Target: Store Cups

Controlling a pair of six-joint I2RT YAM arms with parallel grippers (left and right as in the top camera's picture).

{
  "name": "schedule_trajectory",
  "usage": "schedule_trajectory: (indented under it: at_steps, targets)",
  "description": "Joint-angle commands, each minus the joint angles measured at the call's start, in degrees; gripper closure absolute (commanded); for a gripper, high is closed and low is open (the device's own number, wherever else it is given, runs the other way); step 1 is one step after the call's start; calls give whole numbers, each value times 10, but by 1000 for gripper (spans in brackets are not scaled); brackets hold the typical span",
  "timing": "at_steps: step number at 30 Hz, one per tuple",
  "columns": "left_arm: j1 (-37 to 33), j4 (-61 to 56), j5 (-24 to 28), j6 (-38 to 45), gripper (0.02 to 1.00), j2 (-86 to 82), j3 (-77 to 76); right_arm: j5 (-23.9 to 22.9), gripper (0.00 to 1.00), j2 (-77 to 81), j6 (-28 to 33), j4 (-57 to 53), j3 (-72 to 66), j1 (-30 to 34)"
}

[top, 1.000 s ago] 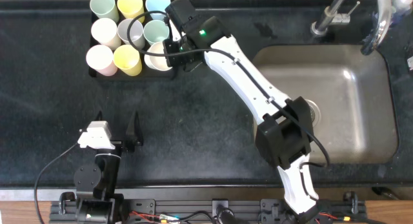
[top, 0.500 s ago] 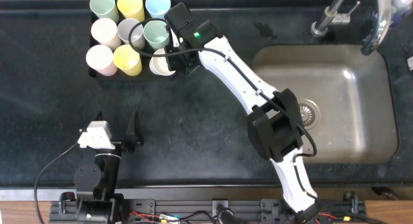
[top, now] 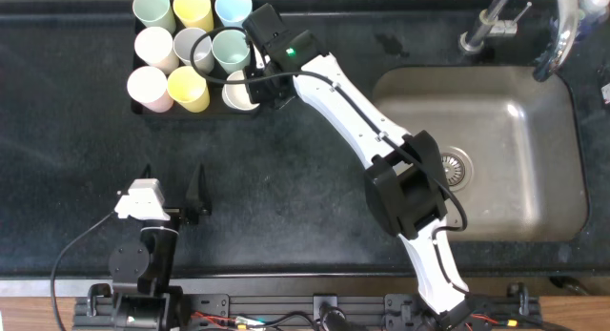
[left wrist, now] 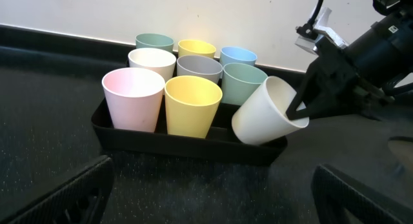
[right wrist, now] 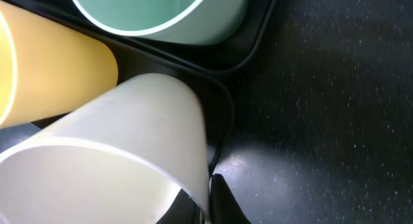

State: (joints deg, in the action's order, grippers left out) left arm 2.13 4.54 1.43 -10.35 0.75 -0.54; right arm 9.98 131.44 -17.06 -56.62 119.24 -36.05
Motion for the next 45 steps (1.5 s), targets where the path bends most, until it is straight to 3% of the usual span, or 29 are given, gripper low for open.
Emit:
schedule_trajectory:
  at_steps: [1, 9, 16, 20, 27, 30, 34, 45]
  targets:
    - [-2, 3, 0, -4, 18, -6, 1, -6, 833, 6, -3, 4, 5, -3]
    - [-2, 3, 0, -4, 18, -6, 1, -6, 684, -17, -3, 5, 10, -3]
    - [-2, 3, 0, -4, 18, -6, 1, -13, 360, -106, 36, 30, 17, 5]
    - [-2, 3, 0, -4, 18, -6, 1, -41, 310, -179, 45, 28, 17, 5]
    - [-2, 3, 0, -4, 18, -6, 1, -42, 205, -284, 84, -74, 14, 55]
    - [-2, 3, 0, -4, 18, -6, 1, -49, 5, -323, 114, -107, -14, 78]
    - [-2, 3, 0, -4, 18, -6, 1, -80, 3, -409, 116, -90, -113, 98]
    - [-2, 3, 0, -4, 18, -6, 1, -81, 3, -748, 120, 60, -474, 184]
